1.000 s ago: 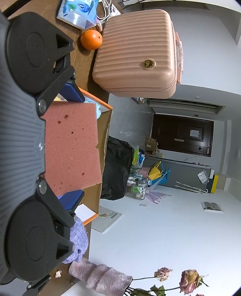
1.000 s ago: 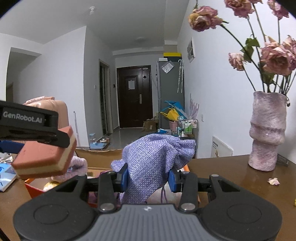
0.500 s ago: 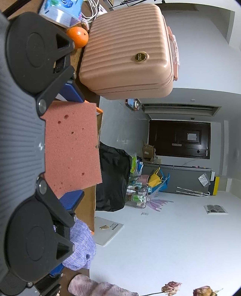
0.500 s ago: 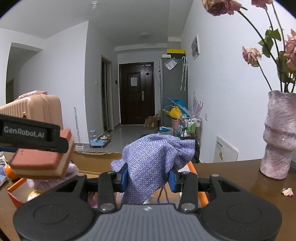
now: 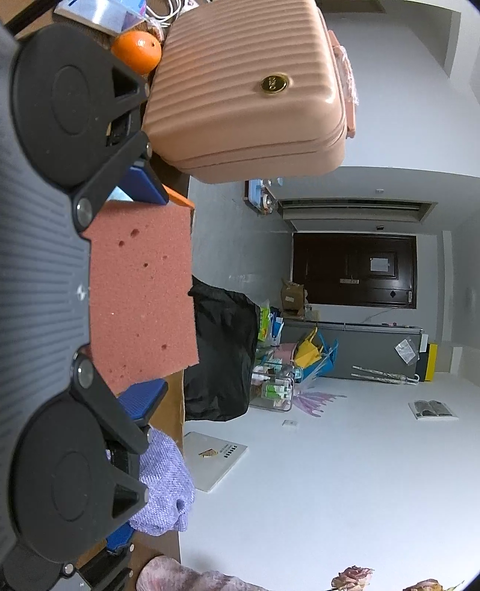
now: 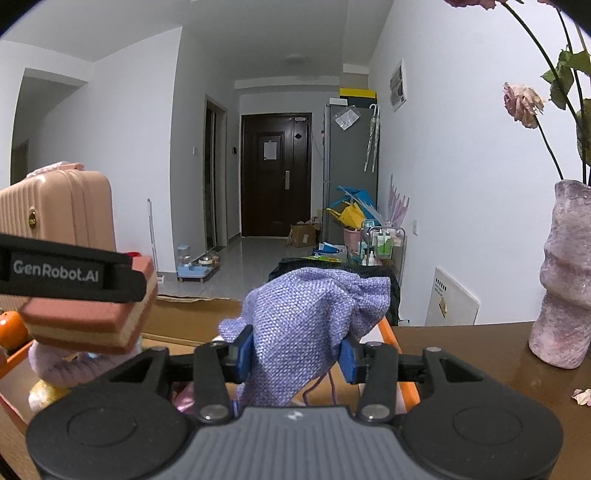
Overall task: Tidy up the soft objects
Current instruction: 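Lower the sponge and pouch into the box and open both tools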
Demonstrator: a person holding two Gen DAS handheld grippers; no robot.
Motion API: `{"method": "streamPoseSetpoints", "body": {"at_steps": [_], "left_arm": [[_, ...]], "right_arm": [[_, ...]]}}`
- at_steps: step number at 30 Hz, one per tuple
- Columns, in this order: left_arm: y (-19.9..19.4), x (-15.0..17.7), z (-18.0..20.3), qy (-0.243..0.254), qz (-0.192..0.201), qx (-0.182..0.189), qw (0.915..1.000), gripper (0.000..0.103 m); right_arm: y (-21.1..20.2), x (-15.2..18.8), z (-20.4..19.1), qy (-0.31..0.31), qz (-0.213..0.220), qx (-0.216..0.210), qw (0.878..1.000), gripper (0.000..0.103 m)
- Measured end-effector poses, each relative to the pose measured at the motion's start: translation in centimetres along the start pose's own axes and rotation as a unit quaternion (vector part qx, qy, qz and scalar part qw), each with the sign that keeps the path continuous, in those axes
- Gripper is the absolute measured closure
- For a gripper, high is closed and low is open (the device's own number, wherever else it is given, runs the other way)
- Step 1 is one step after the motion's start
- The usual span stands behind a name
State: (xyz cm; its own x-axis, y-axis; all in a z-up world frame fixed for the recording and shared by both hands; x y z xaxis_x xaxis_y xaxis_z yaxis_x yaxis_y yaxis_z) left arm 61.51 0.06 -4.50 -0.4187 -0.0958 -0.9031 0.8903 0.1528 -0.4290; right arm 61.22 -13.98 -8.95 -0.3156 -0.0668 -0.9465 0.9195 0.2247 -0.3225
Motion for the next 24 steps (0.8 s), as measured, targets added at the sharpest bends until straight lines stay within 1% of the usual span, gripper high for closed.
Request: {"method": "streamPoseSetpoints", "body": {"at_steps": [2,4,6,8,10,11,13,14,24], "left_arm": [[0.1,0.0,-0.2,-0.005,-0.001,0.002,1.0,0.002],[0.1,-0.1,-0.3,-0.008,-0.001,0.004,1.0,0.0],[0.1,-0.1,-0.4,-0.013,0.0,0.006,0.9999,0.0],[0.1,-0.1,-0.7,-0.017,-0.002,0.005,0.9998,0.0],[0.2,0.0,-0.9,-0.022,-0.006,0.002,0.9997,0.0],[0.2,0.0,-1.1,-0.025,-0.008,0.0,0.9997,0.0],[0.3,0.0,-1.3,-0.029,-0.01,-0.002,0.9995,0.0],[0.3,0.0,-1.3,-0.029,-0.011,-0.004,0.9995,0.0],[-0.3,-0.2,-1.3,-0.026,-0.003,-0.01,0.9996,0.0]], "right_arm": [[0.1,-0.1,0.1,0.0,-0.003,0.0,1.0,0.054],[0.0,-0.3,0.1,-0.001,-0.003,0.003,1.0,0.046],[-0.1,-0.4,0.3,-0.001,0.0,0.008,1.0,0.043],[-0.2,-0.5,0.4,0.002,0.0,0.009,1.0,0.035],[-0.4,-0.6,0.5,0.002,0.004,0.014,1.0,0.021],[-0.5,-0.6,0.5,0.003,0.006,0.016,1.0,0.017],[-0.7,-0.7,0.7,0.006,0.011,0.02,1.0,0.004],[-0.7,-0.8,0.8,0.008,0.014,0.023,1.0,0.001],[-1.1,-0.9,0.9,0.007,0.014,0.028,0.999,0.0]]}}
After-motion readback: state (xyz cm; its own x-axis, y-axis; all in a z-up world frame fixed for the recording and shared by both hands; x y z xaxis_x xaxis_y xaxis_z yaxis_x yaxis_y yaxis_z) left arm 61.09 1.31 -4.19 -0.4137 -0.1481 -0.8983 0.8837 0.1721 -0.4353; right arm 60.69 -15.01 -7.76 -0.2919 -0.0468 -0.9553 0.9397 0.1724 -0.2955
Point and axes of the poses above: each gripper's, at about its wrist camera, not at the fingertips, and y roughly the way its jaws point, z to its right, x to its underside, the point moved 10 cm from there along y, roughly the way its jaws point, and after that the axes turned 1 degree about y, right-handed, at the moved point
